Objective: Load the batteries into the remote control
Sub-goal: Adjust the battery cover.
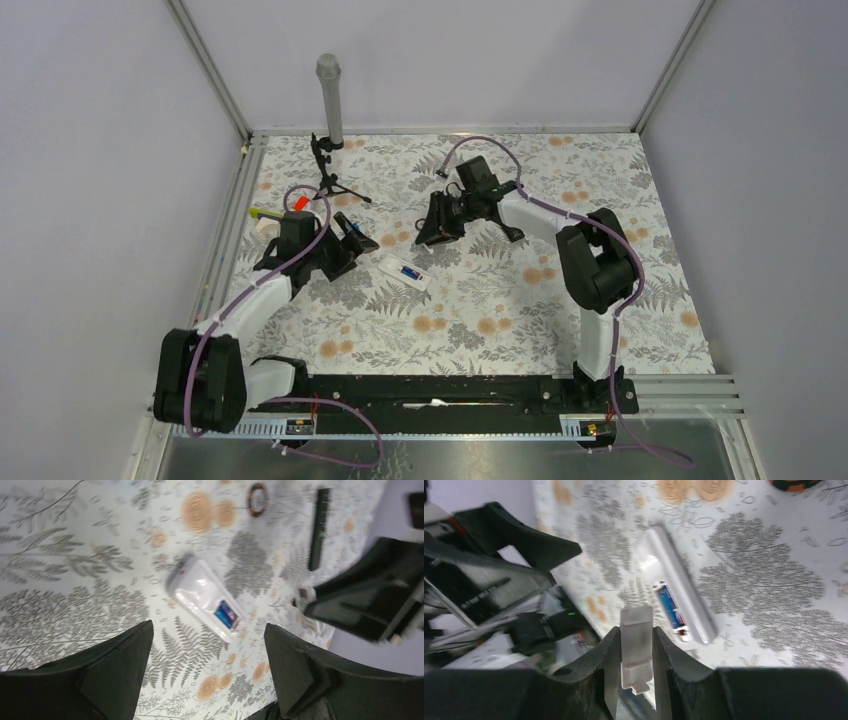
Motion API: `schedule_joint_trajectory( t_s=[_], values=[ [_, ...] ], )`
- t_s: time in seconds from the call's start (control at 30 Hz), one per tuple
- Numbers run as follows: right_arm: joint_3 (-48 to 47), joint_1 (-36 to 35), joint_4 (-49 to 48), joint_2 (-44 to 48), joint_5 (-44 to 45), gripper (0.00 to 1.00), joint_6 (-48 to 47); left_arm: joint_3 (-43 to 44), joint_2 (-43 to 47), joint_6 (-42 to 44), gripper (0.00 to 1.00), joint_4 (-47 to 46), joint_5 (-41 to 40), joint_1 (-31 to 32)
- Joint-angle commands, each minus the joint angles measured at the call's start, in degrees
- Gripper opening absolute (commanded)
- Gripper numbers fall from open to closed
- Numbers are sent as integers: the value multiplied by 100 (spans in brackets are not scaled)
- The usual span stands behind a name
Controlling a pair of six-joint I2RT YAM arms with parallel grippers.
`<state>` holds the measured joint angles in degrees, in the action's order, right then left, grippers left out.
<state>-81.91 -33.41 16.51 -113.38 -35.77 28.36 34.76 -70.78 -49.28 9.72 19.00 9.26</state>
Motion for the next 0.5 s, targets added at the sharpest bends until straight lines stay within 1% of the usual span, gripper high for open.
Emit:
schedule_joint_trajectory(
  t_s=[0.0, 0.07, 0.1, 0.23, 0.37, 0.47],
  values=[
    [383, 175, -1488, 289, -1804, 0, 1688, -158, 656, 625, 89, -1088, 652, 10],
    [474, 215, -1965, 358, -2217, 0, 2012, -205, 835, 702, 93, -1463, 978, 46],
    [483, 236, -2089, 401, -2379, 0, 2095, -183, 856, 717, 93, -1580, 1168, 49],
    [468, 278, -2494, 455, -3194, 1, 2247, 194, 535, 509, 93, -1763, 2151, 58],
    [611, 283, -2939, 525, -3552, 2, 2377, 621, 112, -374, 92, -1521, 2626, 59],
    [820, 282, -3606, 571, -3674, 2, 2702, 765, -91, -1236, 90, -1323, 2820, 59]
  ],
)
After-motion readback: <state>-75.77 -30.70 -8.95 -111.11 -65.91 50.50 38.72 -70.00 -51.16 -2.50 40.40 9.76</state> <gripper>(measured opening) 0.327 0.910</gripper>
